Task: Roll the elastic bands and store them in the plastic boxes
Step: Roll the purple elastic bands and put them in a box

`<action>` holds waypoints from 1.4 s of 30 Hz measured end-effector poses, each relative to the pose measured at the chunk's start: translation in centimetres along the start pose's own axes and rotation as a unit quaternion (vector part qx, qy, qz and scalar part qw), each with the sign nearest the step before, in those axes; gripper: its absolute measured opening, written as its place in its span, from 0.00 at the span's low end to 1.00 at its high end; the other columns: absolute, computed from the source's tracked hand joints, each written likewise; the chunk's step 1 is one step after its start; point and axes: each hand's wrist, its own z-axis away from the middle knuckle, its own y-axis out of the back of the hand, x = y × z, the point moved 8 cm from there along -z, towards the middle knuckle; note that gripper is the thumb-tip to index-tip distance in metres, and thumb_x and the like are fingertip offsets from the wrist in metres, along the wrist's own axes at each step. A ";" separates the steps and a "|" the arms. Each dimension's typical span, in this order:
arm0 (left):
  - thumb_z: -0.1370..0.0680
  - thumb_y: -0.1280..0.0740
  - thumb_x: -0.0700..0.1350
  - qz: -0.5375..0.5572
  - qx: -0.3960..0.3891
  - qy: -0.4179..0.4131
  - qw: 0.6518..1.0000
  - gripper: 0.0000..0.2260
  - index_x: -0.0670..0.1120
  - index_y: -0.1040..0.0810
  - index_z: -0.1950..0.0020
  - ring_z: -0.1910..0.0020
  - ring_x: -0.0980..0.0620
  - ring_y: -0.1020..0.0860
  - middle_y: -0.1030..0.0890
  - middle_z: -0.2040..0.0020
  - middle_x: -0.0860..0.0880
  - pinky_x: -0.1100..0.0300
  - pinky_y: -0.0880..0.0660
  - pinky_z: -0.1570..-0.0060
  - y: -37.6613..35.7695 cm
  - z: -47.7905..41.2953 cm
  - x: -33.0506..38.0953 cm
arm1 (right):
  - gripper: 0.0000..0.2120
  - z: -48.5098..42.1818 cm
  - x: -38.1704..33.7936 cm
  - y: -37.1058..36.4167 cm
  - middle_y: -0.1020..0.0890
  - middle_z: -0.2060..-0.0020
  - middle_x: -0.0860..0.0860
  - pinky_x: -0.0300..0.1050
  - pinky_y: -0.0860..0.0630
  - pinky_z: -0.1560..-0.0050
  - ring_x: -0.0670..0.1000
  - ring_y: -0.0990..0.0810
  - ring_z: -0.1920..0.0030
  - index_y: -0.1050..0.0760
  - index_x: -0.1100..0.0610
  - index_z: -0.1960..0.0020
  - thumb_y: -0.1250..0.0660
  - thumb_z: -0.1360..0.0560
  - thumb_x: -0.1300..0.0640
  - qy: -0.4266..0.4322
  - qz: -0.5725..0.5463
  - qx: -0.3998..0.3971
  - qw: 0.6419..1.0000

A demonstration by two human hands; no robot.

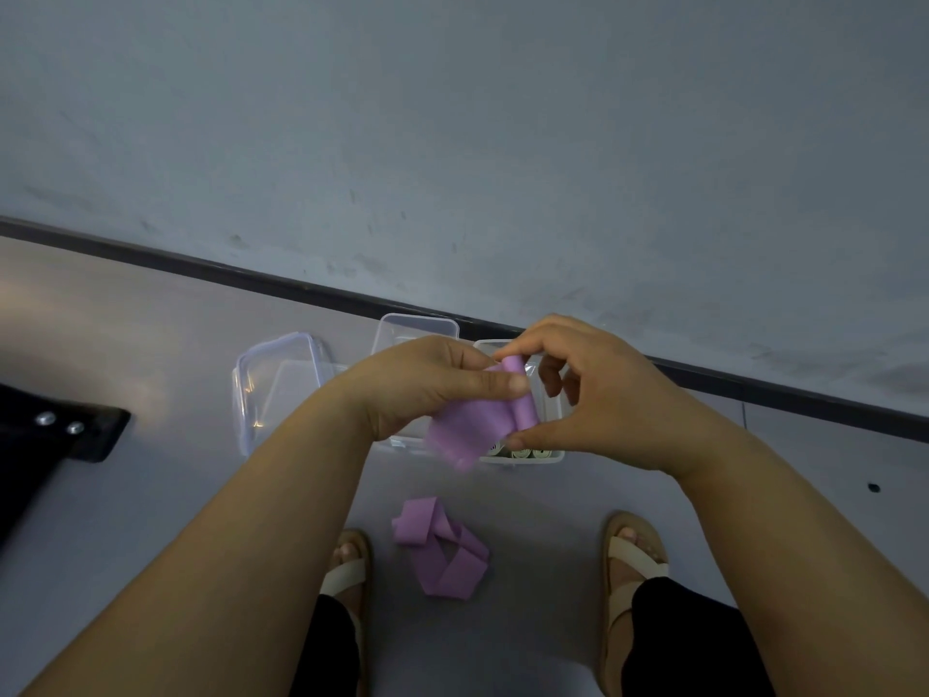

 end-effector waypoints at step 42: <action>0.33 0.31 0.61 0.008 0.017 -0.004 1.000 0.14 0.51 0.17 0.62 0.59 0.49 0.23 0.18 0.62 0.52 0.56 0.27 0.55 0.5 0.0 -0.8 | 0.26 0.0 0.1 -0.9 0.28 0.50 0.37 0.31 0.27 0.60 0.45 0.27 0.57 0.32 0.35 0.48 0.23 0.37 0.51 -0.021 -0.070 -0.035 0.997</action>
